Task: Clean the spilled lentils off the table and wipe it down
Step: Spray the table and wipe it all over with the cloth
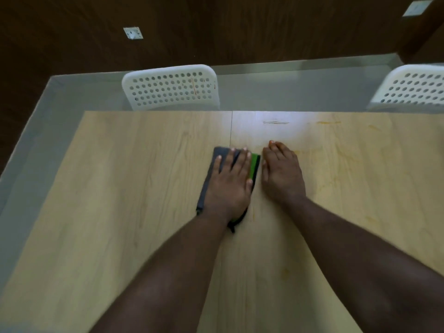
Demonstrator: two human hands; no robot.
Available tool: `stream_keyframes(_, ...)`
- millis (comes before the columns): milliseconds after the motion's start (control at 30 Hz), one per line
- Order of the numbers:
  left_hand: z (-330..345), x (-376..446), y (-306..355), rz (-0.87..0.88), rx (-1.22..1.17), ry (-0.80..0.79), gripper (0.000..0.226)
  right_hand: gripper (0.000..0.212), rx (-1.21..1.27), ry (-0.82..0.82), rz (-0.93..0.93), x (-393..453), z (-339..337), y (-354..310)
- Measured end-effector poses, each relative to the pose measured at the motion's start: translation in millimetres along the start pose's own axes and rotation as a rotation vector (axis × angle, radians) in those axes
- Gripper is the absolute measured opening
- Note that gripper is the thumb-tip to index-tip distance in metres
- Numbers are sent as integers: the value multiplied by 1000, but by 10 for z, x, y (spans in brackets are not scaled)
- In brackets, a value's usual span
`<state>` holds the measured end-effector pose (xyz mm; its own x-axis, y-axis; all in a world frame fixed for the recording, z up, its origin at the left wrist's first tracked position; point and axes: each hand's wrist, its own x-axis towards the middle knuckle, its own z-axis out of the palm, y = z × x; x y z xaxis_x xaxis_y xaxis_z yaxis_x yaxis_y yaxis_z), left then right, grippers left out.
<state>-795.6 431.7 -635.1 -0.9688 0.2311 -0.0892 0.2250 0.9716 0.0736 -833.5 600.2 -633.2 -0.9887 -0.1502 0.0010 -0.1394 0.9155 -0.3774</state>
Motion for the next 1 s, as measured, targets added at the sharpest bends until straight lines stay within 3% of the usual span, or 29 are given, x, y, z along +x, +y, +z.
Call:
stream_keyframes(167, 15, -1215, -70, -24, -25, -69, 67, 64, -32, -106, -92, -445, -153, -28)
stream_keyframes(400, -10, -625, 44, -219, -33, -1, 68, 56, -66, -49, -71, -1486, -69, 45)
stream_keyframes(500, 78, -703, 187, -147, -4, 12, 69, 58, -42, -29, -81, -1594, 25, 124)
stream_keyframes(600, 164, -1277, 360, -60, -6, 2, 69, 58, -49, -18, -85, -1619, 60, 129)
stream_keyframes(767, 171, -2220, 215, -69, -24, -50, 68, 56, -37, 0, -76, -1647, 3, 75)
stream_keyframes(900, 195, -1952, -4, -140, 10, 2, 67, 54, -40, 8, -81, -1672, 25, 66)
stream_keyframes(1000, 243, -1666, 181, -254, 0, 33, 68, 53, -63, 37, -101, -1684, 75, 89)
